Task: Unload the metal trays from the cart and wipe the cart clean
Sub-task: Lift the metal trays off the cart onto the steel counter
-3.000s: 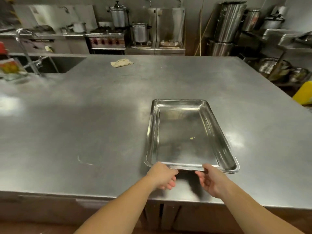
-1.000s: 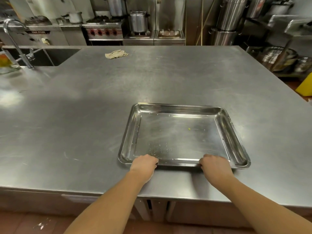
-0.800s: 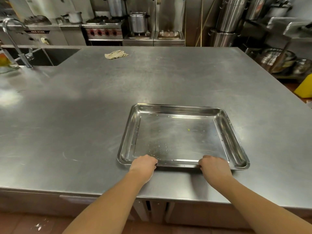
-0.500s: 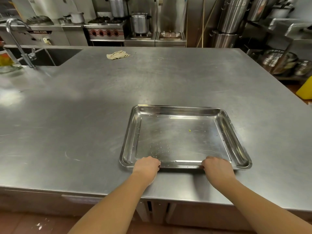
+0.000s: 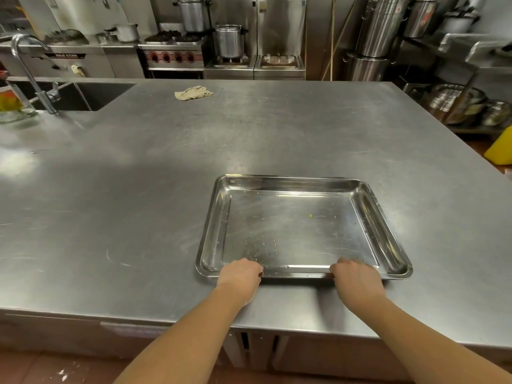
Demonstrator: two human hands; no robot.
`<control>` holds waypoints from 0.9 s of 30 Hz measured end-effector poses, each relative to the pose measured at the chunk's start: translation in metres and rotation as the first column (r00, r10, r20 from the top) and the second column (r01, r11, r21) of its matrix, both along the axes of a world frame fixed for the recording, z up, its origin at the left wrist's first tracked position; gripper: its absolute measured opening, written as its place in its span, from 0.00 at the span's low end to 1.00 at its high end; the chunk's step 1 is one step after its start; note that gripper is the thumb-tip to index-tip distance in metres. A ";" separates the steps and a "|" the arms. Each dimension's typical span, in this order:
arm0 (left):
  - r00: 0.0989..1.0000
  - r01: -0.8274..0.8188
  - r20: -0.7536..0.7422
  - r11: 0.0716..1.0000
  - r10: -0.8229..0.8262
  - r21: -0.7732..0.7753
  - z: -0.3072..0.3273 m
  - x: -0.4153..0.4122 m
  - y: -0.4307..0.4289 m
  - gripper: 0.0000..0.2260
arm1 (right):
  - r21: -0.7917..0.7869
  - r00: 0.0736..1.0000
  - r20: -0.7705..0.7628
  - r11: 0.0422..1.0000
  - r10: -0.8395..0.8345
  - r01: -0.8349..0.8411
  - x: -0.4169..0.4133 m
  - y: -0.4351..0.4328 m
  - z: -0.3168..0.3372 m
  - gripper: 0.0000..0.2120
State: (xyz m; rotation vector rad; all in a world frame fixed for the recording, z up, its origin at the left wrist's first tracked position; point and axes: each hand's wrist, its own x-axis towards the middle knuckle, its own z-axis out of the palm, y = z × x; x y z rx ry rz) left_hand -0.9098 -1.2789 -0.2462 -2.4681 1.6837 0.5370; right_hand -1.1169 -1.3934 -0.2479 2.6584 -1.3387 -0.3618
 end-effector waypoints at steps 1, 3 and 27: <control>1.000 -0.017 -0.024 1.000 0.016 -0.020 0.000 0.001 0.001 0.12 | 0.008 1.000 0.019 1.000 0.002 -0.002 0.000 0.001 0.000 0.12; 0.997 -0.047 -0.071 0.997 0.043 -0.060 0.000 0.002 0.002 0.15 | 0.025 0.998 0.067 1.000 0.002 -0.004 0.001 0.004 0.002 0.11; 0.970 0.238 -0.050 0.971 -0.238 0.012 0.015 0.061 -0.011 0.09 | 0.260 0.987 -0.083 0.959 0.138 -0.112 0.096 0.004 0.023 0.08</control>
